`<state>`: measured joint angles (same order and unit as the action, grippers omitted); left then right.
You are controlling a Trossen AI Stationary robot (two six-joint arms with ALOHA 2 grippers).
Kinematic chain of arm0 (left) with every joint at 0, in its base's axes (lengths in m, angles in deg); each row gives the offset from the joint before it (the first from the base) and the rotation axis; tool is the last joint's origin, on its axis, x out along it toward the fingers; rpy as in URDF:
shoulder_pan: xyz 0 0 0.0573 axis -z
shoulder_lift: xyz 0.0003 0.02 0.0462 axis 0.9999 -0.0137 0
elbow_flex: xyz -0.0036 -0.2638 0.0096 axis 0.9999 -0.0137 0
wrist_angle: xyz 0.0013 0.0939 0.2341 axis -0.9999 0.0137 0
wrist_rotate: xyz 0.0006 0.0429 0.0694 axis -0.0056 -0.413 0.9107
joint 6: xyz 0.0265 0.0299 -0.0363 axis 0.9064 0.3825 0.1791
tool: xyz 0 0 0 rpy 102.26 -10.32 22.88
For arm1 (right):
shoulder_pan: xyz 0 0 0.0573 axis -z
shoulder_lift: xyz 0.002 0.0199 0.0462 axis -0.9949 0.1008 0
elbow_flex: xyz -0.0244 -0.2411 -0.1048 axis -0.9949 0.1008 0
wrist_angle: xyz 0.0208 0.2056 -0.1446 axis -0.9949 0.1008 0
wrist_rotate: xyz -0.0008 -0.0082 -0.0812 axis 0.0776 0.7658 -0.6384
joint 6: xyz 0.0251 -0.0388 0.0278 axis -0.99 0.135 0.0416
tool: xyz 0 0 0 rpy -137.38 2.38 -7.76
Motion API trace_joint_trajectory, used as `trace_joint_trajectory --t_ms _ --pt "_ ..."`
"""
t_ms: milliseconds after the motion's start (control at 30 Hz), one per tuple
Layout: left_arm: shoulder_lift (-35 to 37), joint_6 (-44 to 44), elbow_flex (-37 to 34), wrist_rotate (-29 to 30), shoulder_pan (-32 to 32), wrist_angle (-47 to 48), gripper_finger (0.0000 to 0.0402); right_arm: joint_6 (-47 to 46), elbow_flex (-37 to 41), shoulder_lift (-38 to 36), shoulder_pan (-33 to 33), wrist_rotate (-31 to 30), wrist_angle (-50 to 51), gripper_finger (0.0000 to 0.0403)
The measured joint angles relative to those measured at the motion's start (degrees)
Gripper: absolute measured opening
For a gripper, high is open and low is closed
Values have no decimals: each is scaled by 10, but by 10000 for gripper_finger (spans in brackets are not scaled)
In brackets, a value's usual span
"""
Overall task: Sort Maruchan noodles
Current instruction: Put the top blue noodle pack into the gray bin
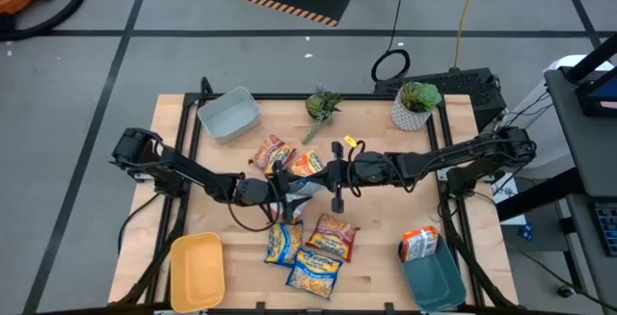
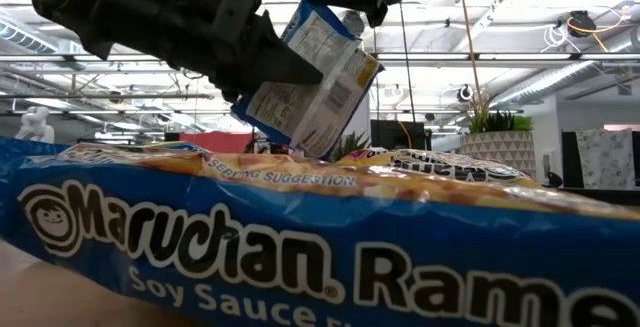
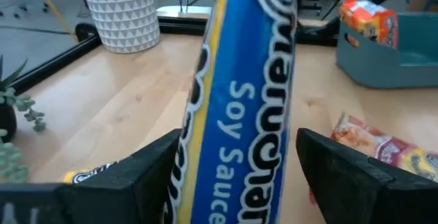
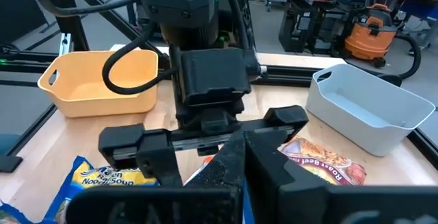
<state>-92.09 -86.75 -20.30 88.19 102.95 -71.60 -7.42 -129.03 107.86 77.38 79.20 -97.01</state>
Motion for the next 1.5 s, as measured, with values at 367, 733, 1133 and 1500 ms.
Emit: trace_joint_trajectory --t_ms 367,733,1133,1500 --pt "0 30 0 -65 -3 -6 142 4 0 0 0 0 2 0" --pt "0 30 0 -65 -3 -2 148 5 0 -2 0 0 -13 32" --pt "148 33 0 -18 -9 142 151 -8 0 -193 -30 -2 115 153" --pt "357 -9 0 153 -117 289 151 -24 88 -351 -69 -58 138 156"
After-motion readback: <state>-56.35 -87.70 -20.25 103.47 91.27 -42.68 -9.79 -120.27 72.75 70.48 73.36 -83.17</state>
